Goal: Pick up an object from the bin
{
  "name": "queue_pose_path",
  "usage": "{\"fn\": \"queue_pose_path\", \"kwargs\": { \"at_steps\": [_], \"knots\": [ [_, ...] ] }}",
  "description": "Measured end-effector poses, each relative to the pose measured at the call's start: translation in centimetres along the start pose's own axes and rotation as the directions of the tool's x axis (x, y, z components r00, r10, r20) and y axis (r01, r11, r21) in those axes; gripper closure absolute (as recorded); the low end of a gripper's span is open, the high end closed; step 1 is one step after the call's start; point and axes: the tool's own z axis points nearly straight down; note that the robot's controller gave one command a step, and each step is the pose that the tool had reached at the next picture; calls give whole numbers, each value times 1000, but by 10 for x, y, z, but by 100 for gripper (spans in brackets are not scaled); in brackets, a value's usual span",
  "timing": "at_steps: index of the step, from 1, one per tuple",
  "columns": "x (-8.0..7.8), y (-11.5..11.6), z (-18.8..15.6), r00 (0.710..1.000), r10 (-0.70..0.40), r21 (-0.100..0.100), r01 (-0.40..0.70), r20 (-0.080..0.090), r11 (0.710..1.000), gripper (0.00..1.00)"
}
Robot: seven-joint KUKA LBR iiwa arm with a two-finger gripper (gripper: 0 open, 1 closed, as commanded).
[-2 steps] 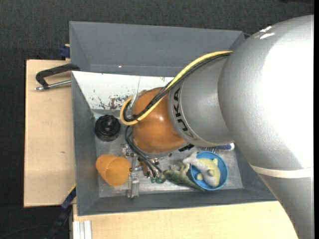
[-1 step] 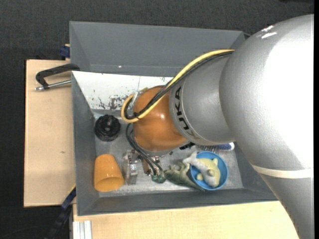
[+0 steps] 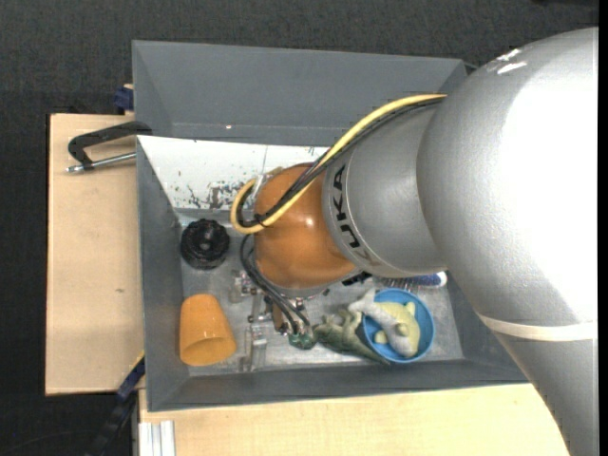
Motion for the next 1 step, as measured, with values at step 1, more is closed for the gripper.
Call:
{"fn": "queue_pose_path", "kwargs": {
  "at_steps": [1],
  "knots": [
    [-25,44,-69,966,-257,-1,257,14,966,0]
  ]
}}
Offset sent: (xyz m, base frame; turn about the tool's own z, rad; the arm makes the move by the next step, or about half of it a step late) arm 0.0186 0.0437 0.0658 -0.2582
